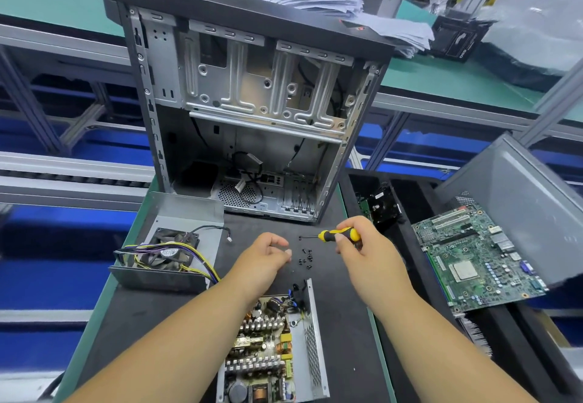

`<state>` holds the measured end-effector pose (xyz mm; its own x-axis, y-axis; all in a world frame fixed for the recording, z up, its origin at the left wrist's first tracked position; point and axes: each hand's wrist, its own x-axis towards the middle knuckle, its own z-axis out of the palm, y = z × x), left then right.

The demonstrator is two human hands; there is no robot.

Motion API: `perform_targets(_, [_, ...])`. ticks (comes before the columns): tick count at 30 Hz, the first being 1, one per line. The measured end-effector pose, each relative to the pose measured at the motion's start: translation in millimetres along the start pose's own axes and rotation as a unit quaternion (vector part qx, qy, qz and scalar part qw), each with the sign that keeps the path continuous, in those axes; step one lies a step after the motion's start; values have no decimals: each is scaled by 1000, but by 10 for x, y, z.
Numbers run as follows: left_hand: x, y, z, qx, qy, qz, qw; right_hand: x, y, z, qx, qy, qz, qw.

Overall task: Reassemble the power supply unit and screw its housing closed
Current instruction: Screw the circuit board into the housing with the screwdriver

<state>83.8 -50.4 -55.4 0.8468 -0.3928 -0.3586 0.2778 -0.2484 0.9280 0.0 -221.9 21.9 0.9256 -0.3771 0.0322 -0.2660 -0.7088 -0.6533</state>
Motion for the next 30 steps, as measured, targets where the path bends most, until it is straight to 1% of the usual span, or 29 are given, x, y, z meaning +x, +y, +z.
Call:
perform_targets(4, [-23, -3, -5, -31, 11, 34, 999, -121, -65, -100, 148, 29, -4, 989])
perform_targets(7, [-50, 28, -3, -122, 14, 33, 992, -192, -119, -177, 209, 42, -3, 977])
perform_targets(10, [-79, 89, -49, -223, -10, 29, 974, -235, -158, -251, 256, 46, 7, 966])
perform_targets(12, [-110, 140, -91, -256, -27, 29, 966, -267, -178, -300, 269, 50, 10, 962])
perform_targets(18, [-286, 307, -78, -297, -80, 7, 952, -408, -268, -433, 275, 68, -5, 959])
perform_targets(22, [-391, 408, -75, -317, -73, 0, 946, -506, -378, -487, 282, 73, -9, 956])
perform_targets(26, [-506, 426, -98, -306, -73, 2, 949, -644, -451, -482, 277, 77, -11, 958])
perform_targets(30, [-649, 446, -130, -322, -58, 0, 945, -762, -512, -469, 271, 65, -15, 960])
